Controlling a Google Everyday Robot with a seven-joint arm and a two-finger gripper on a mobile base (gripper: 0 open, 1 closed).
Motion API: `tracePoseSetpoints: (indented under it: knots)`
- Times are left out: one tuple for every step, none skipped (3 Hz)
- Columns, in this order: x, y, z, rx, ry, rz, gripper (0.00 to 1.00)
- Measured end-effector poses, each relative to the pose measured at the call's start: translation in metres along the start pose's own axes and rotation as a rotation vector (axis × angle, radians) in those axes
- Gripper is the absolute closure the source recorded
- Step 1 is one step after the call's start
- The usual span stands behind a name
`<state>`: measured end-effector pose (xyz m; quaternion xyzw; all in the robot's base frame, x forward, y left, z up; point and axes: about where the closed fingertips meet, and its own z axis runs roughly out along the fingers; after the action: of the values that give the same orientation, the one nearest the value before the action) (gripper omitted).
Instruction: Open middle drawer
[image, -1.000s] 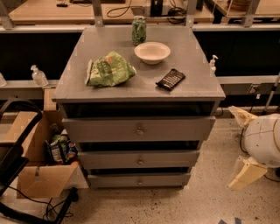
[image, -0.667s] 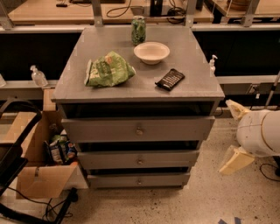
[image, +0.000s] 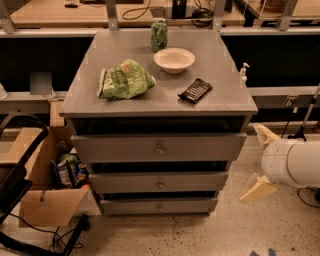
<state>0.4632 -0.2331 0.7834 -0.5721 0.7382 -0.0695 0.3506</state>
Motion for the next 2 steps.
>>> tracePoseSetpoints:
  knots:
    - [0.022,0.025,0.057,0.006,-0.036,0.053,0.00]
    - [0.045,0.027,0.105,0.069,-0.055,0.049,0.00]
